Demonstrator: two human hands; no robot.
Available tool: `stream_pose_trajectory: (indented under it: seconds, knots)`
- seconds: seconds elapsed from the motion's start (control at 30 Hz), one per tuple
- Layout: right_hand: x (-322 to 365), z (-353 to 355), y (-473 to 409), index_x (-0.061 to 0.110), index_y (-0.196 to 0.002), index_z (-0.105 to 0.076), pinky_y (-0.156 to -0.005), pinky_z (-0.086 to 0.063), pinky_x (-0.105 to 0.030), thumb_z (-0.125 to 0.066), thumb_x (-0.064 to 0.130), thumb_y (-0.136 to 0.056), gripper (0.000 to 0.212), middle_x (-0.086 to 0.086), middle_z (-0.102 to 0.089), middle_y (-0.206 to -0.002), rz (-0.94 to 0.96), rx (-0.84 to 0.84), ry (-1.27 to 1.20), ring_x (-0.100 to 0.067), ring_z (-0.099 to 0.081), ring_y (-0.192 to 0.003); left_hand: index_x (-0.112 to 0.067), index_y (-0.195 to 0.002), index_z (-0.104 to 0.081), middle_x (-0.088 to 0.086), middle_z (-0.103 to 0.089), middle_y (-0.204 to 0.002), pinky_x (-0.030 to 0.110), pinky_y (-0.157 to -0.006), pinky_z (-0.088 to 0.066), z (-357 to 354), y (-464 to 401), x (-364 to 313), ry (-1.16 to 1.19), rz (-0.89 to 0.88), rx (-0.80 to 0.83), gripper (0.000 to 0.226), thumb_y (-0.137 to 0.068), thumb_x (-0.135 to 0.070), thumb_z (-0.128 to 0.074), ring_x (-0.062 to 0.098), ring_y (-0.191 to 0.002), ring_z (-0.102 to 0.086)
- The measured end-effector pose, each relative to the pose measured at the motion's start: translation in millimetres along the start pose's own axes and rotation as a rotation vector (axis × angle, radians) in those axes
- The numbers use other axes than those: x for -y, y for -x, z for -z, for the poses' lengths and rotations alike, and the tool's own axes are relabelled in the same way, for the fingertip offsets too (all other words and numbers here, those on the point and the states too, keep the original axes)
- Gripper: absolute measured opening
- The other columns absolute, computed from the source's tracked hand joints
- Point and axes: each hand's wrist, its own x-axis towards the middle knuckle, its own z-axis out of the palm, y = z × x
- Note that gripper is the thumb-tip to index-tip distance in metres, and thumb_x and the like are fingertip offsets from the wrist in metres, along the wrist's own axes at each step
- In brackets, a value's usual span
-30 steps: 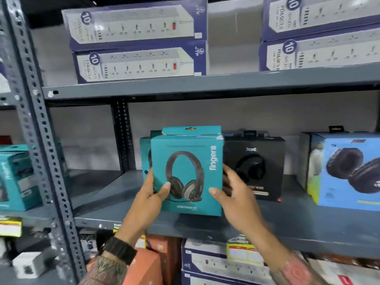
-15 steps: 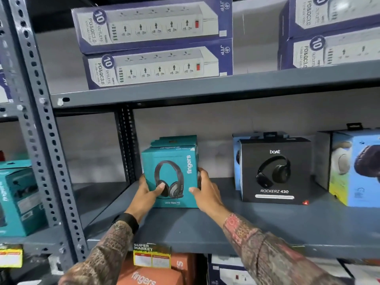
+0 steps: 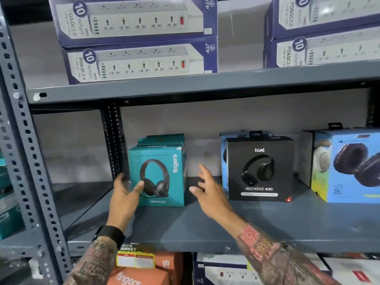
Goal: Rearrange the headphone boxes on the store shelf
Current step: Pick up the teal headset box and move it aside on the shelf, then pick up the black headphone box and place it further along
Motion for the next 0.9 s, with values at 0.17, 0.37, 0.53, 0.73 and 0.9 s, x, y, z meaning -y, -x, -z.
stream_pose_trajectory:
  seconds: [0.17,0.37,0.53,0.73,0.9]
  knots:
    - [-8.1,83.6,35.6,0.032,-0.165,-0.034,-0.114,-0.048,-0.03,-0.068,0.016,-0.103,0.073,0.003,-0.057,-0.155,0.168,-0.174,-0.047,-0.014,-0.062,-0.134,-0.02,-0.15,-0.055,0.005,-0.06,-0.152,0.046,-0.11,-0.052,-40.9,58.8,-42.8,-0.121,-0.326,-0.304,0.051,-0.102,-0.019,-0.073,0.022,-0.134,-0.06]
    - [-33.1,177.1,54.4,0.022,-0.154,-0.05,-0.092,-0.045,0.0,-0.069,0.007,-0.1,0.059,-0.003,-0.063,-0.141,0.29,-0.551,-0.019,-0.012,-0.066,-0.125,-0.029,-0.129,-0.067,-0.005,-0.074,-0.115,0.016,-0.089,-0.058,-140.9,103.3,-85.0,0.0,-0.478,0.088,0.03,-0.101,-0.016,-0.073,-0.002,-0.098,-0.071]
    - [-73.2,215.2,38.9,0.018,-0.162,-0.038,-0.12,-0.043,-0.042,-0.073,0.02,-0.099,0.072,-0.01,-0.049,-0.161,0.04,-0.576,0.041,-0.027,-0.049,-0.146,-0.03,-0.159,-0.048,0.002,-0.061,-0.151,0.038,-0.117,-0.053,-214.9,98.3,-79.7,-0.075,-0.274,0.334,0.06,-0.104,-0.029,-0.073,0.014,-0.13,-0.063]
    - [-110.3,224.6,20.3,0.029,-0.169,-0.027,-0.128,-0.036,-0.051,-0.07,0.028,-0.103,0.079,0.0,-0.042,-0.172,-0.235,-0.247,-0.095,-0.025,-0.042,-0.156,-0.024,-0.177,-0.006,0.01,-0.026,-0.183,0.04,-0.135,-0.026,-247.5,70.6,-56.9,-0.028,0.015,0.492,0.092,-0.109,-0.022,-0.067,0.029,-0.17,-0.026]
    - [-119.3,219.4,21.1,0.029,-0.166,-0.037,-0.126,-0.04,-0.049,-0.063,0.021,-0.105,0.067,0.002,-0.051,-0.166,-0.205,-0.261,-0.069,-0.023,-0.05,-0.151,-0.021,-0.173,-0.033,0.007,-0.059,-0.166,0.052,-0.128,-0.045,-251.7,81.7,-43.0,-0.14,-0.141,0.413,0.068,-0.111,-0.011,-0.059,0.031,-0.151,-0.059]
